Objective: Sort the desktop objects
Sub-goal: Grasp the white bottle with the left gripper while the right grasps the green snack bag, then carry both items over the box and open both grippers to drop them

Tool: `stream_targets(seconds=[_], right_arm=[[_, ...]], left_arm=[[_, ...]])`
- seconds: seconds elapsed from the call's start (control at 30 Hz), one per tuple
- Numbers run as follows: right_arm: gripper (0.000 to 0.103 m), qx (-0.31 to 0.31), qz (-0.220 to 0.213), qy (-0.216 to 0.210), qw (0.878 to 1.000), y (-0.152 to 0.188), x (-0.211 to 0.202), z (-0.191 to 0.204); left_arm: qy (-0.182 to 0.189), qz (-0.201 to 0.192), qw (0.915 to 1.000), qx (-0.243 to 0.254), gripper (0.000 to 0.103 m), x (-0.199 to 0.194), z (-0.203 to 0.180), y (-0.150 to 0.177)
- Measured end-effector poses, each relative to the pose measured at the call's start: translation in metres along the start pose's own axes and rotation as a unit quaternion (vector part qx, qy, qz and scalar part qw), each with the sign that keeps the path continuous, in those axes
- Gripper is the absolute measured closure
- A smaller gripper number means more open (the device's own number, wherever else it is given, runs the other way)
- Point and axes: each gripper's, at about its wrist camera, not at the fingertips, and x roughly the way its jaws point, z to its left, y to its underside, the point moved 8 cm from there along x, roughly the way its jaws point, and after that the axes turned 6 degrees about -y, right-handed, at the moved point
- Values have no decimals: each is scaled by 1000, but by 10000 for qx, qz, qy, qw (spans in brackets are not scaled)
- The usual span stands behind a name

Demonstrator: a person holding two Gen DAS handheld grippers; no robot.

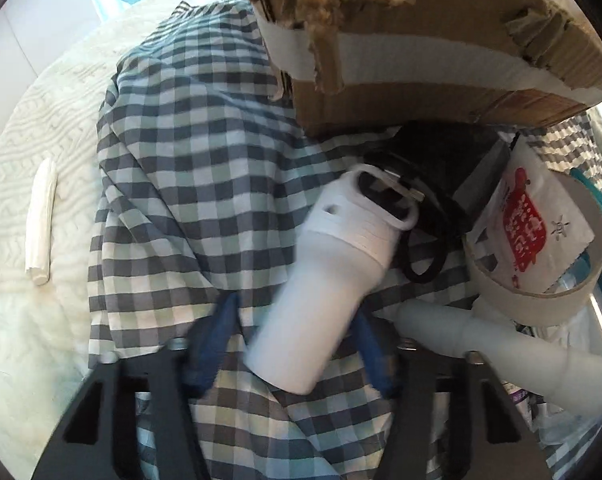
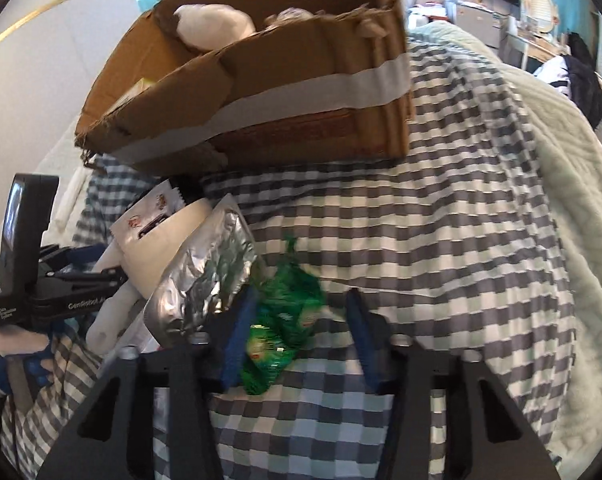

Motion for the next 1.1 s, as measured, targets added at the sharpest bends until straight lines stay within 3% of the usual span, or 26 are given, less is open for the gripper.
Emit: stream_targets(seconds=[0.33,0.8,0.83,0.87,1.0,1.1], right_arm=[[79,74,-196,-33,9998,1,-19,-1],[80,-168,-1048,223,9941,-11,-78,13],[80,-228,-1128,268,9930,-11,-83,16],[80,-314,-1230,320,9914,-12,-90,21],[80,-522,-1528,360,9862,-13,-112,37],[80,-588,-1641,360,9840,-11,-122,43]], left_arm=[[114,-453,9989,83,70,-33,-7,8],[466,-1096,9925,276,74,-96,-18,20],[506,-1134,9918,289,80,-94,-15,10],[544,-1196,9909,291,96,-96,-14,11],[589,-1323,9889,329,96,-105,-15,12],[656,-1201,9898,403,94,-97,-26,10]])
